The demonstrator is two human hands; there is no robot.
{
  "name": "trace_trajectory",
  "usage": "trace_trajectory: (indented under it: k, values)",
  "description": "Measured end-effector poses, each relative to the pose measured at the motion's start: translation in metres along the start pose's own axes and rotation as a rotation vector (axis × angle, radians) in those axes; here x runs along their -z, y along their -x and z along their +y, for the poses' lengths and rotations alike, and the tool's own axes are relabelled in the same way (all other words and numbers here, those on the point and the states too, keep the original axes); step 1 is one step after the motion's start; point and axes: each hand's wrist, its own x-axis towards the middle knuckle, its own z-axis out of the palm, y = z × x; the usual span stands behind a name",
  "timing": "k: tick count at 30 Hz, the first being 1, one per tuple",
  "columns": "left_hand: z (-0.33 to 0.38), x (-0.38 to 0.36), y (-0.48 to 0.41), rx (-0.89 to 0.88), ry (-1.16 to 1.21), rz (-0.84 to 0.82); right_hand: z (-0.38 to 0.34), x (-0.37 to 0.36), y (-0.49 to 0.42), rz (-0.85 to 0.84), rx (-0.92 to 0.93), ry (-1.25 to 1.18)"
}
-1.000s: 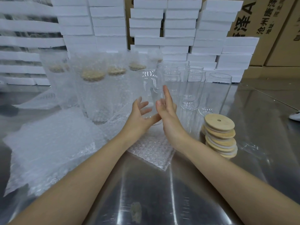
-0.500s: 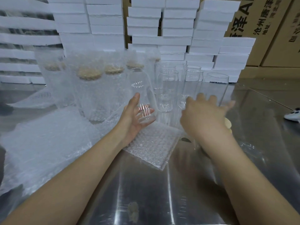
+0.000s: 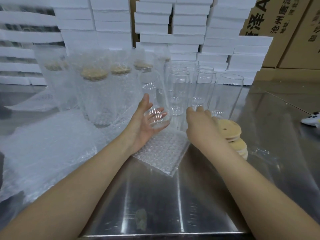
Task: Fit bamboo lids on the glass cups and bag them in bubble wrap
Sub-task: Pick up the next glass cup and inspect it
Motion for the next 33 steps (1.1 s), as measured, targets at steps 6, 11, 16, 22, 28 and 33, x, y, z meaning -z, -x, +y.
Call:
trace_trajectory:
  k: [6, 11, 16, 22, 28, 33]
  values:
    - [0.007, -0.002, 0.001, -0.022, -0.057, 0.041, 0.001, -0.028, -0.023, 0.116, 0.108, -0.500]
    - [0.008, -0.002, 0.003, -0.044, -0.059, 0.054, -0.004, -0.034, -0.028, 0.020, -0.099, -1.418]
    - [0.006, -0.004, 0.006, -0.080, -0.149, -0.027, -0.004, -0.023, -0.030, -0.243, -0.294, -2.102]
    - [0.008, 0.002, 0.006, 0.145, 0.302, 0.018, -0.001, -0.018, -0.031, -0.357, -0.333, -2.430]
    - [0.006, -0.002, 0.005, 0.163, 0.021, -0.105, 0.000, -0.014, -0.034, -0.161, -0.295, -2.418]
    - [0.002, -0.004, 0.011, 0.352, -0.121, -0.332, 0.007, -0.003, -0.033, -0.043, -0.118, -2.377]
